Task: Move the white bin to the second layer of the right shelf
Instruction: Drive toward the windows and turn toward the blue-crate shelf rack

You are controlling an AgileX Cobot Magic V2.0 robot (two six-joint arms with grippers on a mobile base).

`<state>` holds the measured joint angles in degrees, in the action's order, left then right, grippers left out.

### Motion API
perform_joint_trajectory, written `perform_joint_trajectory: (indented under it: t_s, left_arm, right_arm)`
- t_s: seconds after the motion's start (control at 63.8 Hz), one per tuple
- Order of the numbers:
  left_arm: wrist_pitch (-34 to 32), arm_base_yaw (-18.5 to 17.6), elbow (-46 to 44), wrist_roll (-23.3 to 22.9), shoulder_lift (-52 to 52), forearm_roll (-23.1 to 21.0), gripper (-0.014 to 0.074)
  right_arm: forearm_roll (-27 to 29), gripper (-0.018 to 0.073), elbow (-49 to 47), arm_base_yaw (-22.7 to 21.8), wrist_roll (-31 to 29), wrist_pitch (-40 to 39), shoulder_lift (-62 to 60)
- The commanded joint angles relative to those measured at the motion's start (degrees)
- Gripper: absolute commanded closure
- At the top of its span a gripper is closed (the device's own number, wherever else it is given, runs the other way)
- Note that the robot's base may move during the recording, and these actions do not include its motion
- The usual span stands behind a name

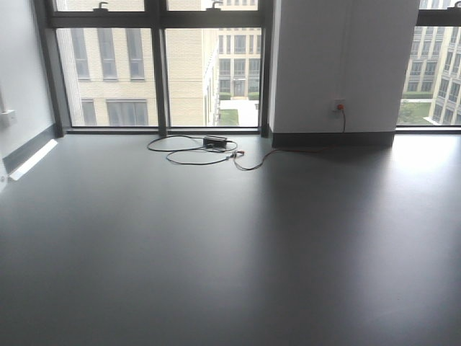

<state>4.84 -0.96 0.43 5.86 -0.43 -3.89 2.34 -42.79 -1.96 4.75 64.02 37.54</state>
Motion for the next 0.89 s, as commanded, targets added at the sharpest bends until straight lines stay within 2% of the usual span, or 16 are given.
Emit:
perform_joint_trajectory:
  t_s: [0.0, 0.878]
  left_arm:
    - [-4.84, -0.21, 2.11, -0.15, -0.75, -0.35, 0.0512]
    - [-4.84, -0.21, 2.11, -0.15, -0.75, -0.35, 0.0512]
  right_arm:
    - [0.14, 0.0502, -1.57, 0.08, -0.29, -3.39, 0.07]
    - [0.14, 0.0502, -1.57, 0.08, -0.29, -3.39, 0.07]
